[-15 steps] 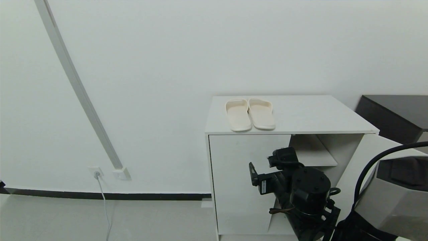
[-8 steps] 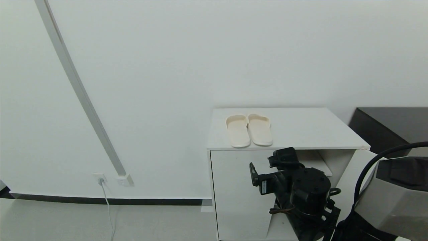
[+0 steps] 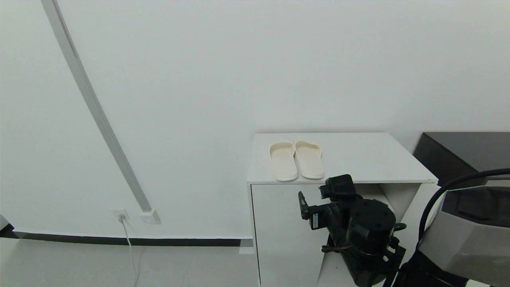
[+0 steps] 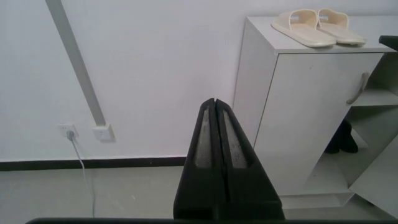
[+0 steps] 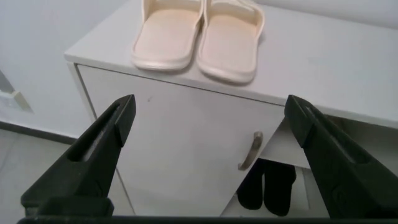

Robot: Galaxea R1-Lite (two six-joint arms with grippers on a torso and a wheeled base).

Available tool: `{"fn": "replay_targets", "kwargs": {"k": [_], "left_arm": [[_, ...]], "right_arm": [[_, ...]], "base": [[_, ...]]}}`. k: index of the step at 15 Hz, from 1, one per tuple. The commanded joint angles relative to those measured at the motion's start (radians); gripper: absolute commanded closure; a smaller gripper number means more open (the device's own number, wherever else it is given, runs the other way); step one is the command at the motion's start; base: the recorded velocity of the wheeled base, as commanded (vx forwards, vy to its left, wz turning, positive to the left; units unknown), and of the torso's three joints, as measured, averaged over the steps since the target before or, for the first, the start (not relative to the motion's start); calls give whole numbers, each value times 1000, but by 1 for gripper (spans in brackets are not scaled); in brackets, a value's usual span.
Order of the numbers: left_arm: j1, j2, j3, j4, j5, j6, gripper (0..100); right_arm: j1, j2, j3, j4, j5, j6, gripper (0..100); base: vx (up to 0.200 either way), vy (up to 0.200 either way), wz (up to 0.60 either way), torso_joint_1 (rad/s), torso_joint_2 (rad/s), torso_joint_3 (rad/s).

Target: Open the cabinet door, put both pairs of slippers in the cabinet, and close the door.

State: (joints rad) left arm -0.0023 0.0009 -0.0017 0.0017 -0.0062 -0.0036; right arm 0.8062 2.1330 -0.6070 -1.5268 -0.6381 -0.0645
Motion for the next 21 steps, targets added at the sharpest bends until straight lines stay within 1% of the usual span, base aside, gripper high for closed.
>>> {"fn": "replay_targets", "kwargs": {"k": [1,2,3,4,5,7,9,10,11,16,20,21], "left_arm": [[-1,1,0,0,0,1,100],[1,1,0,0,0,1,100],[1,1,0,0,0,1,100],[1,1,0,0,0,1,100],[1,1,0,0,0,1,100],[1,1,0,0,0,1,100],[-1,1,0,0,0,2,100],[-1,1,0,0,0,2,100],[-1,1,0,0,0,2,100],[1,1,0,0,-3,5,100],[-1,1,0,0,0,4,100],[1,1,0,0,0,2,100]], "right_arm": [[-19,-4,-103,17,-6,-14,0],[-41,-24,-162,103,-6,-14,0],[-58,-50,-221,224,-5,2,0],[-59,-71,-277,320,-5,31,0],[-59,-105,-356,468,-5,72,0],[-58,-131,-508,723,-5,169,0],[-48,-145,-606,924,-3,250,0],[-47,-139,-643,982,-2,275,0],[-47,-130,-652,999,0,282,0],[-45,-85,-648,998,-2,285,0],[-35,-76,-606,993,3,298,0],[-28,-71,-600,990,5,298,0]], "base": [[0,0,0,0,0,0],[0,0,0,0,0,0],[0,0,0,0,0,0],[0,0,0,0,0,0],[0,0,0,0,0,0],[0,0,0,0,0,0],[0,0,0,0,0,0],[0,0,0,0,0,0],[0,0,0,0,0,0],[200,0,0,-1,-4,2],[200,0,0,11,1,-1],[0,0,0,0,0,0]]}}
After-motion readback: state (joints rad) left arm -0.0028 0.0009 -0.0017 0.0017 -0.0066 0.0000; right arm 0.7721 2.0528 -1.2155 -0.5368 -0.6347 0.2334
